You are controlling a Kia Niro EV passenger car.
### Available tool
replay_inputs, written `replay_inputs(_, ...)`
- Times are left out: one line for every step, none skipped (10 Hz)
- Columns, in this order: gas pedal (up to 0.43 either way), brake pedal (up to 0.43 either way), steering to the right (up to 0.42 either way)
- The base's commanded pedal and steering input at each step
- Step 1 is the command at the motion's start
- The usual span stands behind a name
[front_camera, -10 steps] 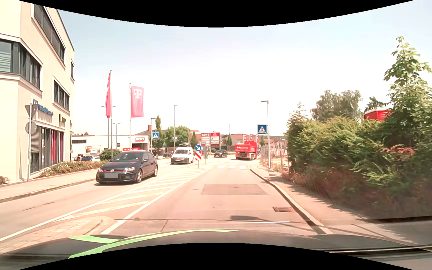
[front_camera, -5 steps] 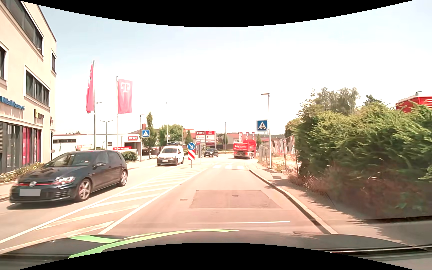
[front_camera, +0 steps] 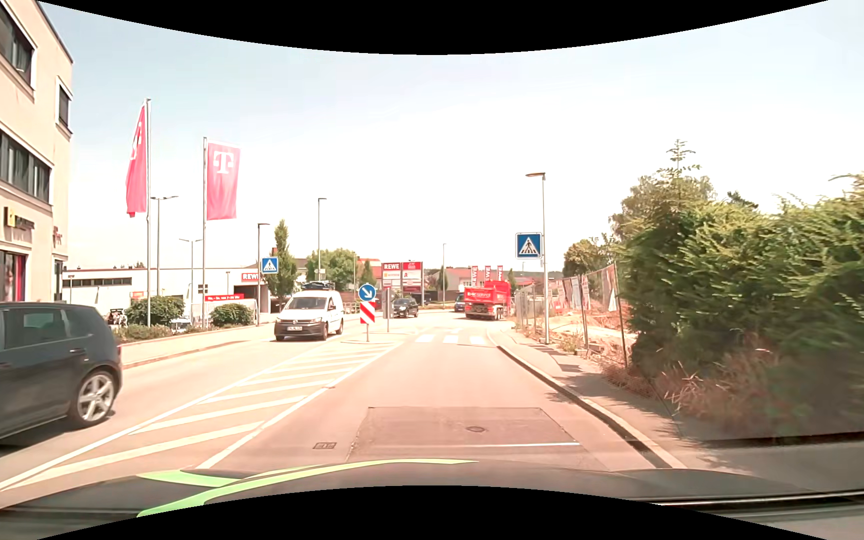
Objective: Follow the waypoints while adhering to traffic rules and regulations
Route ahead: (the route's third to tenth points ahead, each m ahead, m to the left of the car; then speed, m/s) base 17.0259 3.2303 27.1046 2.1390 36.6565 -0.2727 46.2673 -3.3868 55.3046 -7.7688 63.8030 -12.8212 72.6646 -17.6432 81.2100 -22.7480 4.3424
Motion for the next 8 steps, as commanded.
replay_inputs(0.047,0.000,0.027)
replay_inputs(0.047,0.000,0.022)
replay_inputs(0.047,0.000,0.021)
replay_inputs(0.047,0.000,0.021)
replay_inputs(0.047,0.000,0.021)
replay_inputs(0.047,0.000,0.020)
replay_inputs(0.047,0.000,0.019)
replay_inputs(0.047,0.000,0.018)
